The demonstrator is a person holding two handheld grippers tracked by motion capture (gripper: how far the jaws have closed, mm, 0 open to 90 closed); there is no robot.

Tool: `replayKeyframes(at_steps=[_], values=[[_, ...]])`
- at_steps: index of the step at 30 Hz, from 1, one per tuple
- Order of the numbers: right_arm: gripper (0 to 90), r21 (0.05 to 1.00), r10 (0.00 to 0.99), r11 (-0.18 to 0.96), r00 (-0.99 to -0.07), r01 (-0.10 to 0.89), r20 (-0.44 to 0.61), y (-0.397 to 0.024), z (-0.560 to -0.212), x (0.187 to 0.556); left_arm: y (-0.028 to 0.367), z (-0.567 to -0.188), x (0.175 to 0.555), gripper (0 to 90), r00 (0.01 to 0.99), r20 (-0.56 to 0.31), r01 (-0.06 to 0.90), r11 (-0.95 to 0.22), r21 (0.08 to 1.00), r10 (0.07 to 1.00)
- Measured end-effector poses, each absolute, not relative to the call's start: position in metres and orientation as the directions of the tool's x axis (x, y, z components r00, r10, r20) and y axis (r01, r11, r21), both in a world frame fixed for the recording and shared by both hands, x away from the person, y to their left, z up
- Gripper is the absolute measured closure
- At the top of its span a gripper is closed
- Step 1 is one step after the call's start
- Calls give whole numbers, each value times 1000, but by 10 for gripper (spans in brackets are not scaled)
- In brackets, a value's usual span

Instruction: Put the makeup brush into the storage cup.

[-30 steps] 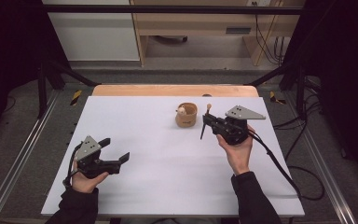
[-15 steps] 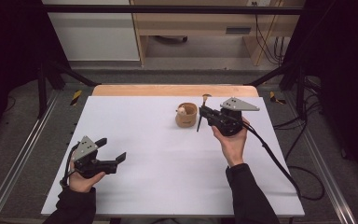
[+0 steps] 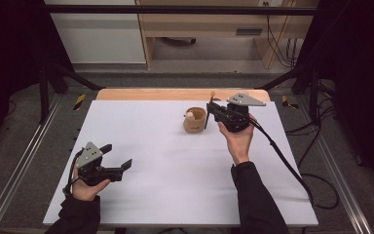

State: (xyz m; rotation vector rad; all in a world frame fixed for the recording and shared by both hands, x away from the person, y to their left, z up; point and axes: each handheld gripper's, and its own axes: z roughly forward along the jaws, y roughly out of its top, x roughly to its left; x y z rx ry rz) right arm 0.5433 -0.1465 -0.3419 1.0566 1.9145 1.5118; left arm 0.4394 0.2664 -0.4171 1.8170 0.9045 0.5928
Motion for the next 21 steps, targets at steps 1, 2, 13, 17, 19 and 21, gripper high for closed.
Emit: replayKeyframes(at_steps=[1,2,13,17,19,21], values=[[837,956,807,87,-582,279,96,-145,-342,545,266,-417,439,71,603,1,317,-241,917,797],[837,956,808,92,-582,280,93,-144,-341,547,266,-417,440,71,603,1,317,-241,917,798],[837,957,824,84,-560,279,90,-139,-337,563,266,-417,440,72,606,4,314,-244,917,795],[837,957,827,74,-553,282,99,-138,-336,568,266,-417,440,73,607,5,313,-245,918,795],[837,957,830,74,-549,282,98,-137,-334,570,265,-417,439,73,608,6,312,-246,918,794],[837,958,831,72,-548,279,97,-137,-333,573,265,-417,439,73,610,8,312,-249,917,793]])
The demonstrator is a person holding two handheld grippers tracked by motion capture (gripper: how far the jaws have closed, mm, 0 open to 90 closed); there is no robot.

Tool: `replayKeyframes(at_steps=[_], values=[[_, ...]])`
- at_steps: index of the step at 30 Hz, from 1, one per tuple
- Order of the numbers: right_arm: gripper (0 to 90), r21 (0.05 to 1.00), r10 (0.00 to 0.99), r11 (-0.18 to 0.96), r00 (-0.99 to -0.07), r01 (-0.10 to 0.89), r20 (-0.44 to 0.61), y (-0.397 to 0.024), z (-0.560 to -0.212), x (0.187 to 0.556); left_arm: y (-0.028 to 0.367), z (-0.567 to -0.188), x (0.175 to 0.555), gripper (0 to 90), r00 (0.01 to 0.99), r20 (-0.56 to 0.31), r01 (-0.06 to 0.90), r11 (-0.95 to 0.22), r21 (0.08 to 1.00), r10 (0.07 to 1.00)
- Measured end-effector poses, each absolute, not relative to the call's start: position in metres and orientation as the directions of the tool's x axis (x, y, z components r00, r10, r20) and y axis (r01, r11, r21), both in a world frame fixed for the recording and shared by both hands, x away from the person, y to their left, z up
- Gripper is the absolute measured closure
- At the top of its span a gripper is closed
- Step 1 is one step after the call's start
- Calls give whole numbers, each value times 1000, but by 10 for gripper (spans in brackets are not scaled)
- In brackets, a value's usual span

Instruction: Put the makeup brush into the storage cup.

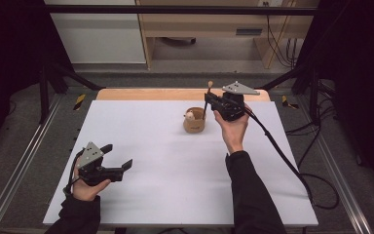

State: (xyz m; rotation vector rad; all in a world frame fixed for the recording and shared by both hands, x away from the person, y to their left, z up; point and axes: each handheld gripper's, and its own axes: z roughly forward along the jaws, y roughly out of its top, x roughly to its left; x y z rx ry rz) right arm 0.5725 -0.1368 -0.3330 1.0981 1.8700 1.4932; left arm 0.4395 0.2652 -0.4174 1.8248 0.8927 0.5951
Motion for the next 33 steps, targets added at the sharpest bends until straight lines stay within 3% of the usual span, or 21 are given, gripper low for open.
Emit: replayKeyframes(at_steps=[33], values=[[837,953,861,61,-498,295,99,-123,-351,610,265,-417,438,73,614,15,306,-256,917,789]])
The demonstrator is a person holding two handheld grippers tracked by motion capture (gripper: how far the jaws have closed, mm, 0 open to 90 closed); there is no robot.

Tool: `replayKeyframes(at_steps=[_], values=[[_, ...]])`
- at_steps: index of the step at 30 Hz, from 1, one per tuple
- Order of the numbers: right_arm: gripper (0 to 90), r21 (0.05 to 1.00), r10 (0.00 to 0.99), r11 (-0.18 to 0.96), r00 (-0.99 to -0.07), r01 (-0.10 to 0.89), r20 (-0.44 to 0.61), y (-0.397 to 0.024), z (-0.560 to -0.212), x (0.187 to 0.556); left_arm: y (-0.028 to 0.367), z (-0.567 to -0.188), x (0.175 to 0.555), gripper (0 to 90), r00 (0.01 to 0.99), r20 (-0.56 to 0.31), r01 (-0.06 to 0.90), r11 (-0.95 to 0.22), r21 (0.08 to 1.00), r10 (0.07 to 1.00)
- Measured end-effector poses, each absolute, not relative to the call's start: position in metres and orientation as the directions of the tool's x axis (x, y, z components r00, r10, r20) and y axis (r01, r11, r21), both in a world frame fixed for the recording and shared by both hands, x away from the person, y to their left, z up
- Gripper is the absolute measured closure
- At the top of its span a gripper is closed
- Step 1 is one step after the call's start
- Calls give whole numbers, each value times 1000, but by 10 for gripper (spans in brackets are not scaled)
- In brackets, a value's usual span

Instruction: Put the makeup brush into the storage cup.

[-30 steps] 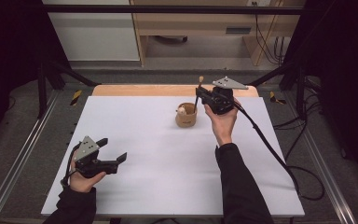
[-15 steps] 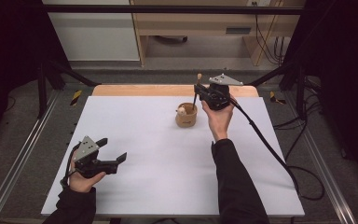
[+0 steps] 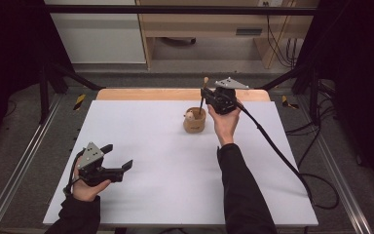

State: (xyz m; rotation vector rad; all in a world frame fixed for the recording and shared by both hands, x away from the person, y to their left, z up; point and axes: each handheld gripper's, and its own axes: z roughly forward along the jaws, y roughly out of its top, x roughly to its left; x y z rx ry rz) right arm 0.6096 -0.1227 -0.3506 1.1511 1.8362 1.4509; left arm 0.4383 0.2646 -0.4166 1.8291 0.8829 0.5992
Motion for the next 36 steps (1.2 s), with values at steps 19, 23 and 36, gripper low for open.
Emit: replayKeyframes(at_steps=[19,23,36], values=[[837,936,874,63,-473,345,116,-115,-373,621,265,-416,437,73,618,22,295,-258,920,786],[837,933,873,64,-473,354,119,-114,-377,622,265,-416,437,74,619,24,295,-261,919,785],[836,919,880,64,-457,388,131,-115,-389,625,265,-415,437,73,619,21,294,-256,921,785]])
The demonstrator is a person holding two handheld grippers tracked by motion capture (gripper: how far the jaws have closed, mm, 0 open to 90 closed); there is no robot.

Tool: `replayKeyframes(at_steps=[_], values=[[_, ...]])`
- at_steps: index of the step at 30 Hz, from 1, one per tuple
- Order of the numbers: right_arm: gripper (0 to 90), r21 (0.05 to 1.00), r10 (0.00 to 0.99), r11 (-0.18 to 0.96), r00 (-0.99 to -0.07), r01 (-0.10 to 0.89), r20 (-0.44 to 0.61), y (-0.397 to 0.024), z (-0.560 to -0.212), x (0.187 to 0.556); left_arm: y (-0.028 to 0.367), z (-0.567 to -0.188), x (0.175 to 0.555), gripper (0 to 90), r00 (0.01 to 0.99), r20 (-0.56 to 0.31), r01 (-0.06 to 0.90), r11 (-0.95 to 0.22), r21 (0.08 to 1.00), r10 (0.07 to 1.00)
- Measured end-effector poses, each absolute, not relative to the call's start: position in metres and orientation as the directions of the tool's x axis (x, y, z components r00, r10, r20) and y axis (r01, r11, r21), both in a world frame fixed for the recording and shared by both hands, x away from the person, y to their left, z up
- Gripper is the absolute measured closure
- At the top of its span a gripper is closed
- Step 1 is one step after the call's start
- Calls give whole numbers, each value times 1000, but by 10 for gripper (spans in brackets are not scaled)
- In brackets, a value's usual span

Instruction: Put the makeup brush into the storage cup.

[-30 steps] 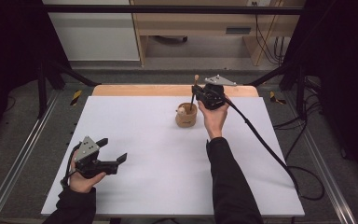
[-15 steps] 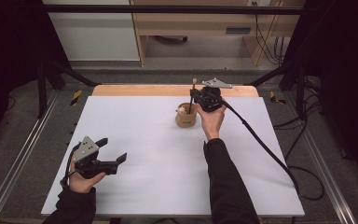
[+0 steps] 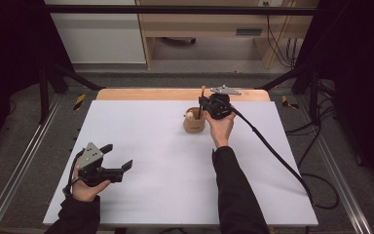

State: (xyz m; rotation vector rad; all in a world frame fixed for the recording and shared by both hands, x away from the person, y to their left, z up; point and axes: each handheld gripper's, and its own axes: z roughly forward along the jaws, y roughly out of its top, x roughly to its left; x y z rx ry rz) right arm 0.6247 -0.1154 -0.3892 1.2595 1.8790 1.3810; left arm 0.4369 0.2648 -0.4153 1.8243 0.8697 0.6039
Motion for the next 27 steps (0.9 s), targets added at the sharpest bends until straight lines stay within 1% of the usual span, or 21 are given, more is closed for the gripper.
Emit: replayKeyframes(at_steps=[10,27], values=[[835,905,884,56,-442,422,151,-118,-402,627,265,-415,437,74,619,22,292,-256,922,785],[821,883,886,64,-434,466,164,-120,-412,627,265,-415,437,74,618,26,292,-260,920,786]])
